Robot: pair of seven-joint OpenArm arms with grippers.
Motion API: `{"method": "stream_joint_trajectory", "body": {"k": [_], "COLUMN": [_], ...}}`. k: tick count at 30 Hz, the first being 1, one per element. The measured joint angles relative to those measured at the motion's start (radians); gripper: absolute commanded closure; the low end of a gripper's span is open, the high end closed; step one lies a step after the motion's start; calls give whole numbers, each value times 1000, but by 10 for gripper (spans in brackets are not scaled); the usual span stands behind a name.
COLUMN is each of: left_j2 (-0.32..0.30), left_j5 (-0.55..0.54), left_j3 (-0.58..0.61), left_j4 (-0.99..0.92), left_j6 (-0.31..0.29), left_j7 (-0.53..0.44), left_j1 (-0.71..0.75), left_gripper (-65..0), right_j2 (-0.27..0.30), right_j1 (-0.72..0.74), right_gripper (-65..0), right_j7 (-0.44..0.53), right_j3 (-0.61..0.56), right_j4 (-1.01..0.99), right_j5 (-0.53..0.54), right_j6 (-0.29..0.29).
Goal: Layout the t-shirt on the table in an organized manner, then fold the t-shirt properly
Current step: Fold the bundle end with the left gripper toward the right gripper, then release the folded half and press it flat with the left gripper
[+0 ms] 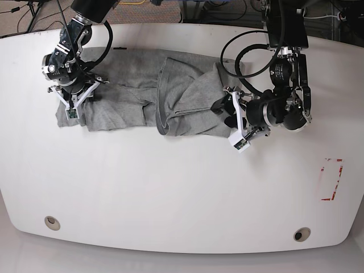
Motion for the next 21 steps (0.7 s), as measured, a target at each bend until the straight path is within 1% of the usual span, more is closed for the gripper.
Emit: {"method": "stream_joint_trajectory", "body": {"k": [5, 8, 13, 15, 18, 21], "left_j2": [-3, -13, -14, -20, -30, -39], "left_j5": [4, 7, 15, 6, -76, -159], "left_j3": [3, 40, 202, 298, 416, 498], "left_j4": [-47, -72, -99, -105, -120, -139], "left_j6": [0, 0, 0, 0, 0, -1], "left_j7": [-7, -4, 10, 1, -15, -10], "left_j1": [3, 4, -19, -48, -99, -145], "left_gripper": [-324, -324, -324, -324, -324, -324], "right_j2": [-10, -11, -14, -15, -15, -15], "right_j1": [0, 0, 0, 0, 0, 0], "right_gripper": [-124, -124, -124, -124, -124, -124], "right_j7": [0, 0, 0, 0, 0, 0], "right_j3": [1, 1, 1, 1, 1, 1], "right_j4": [3, 3, 3, 3, 3, 3], "right_j5": [-2, -2, -2, -2, -2, -2], "right_j6": [-2, -1, -1, -1, -1, -1]}}
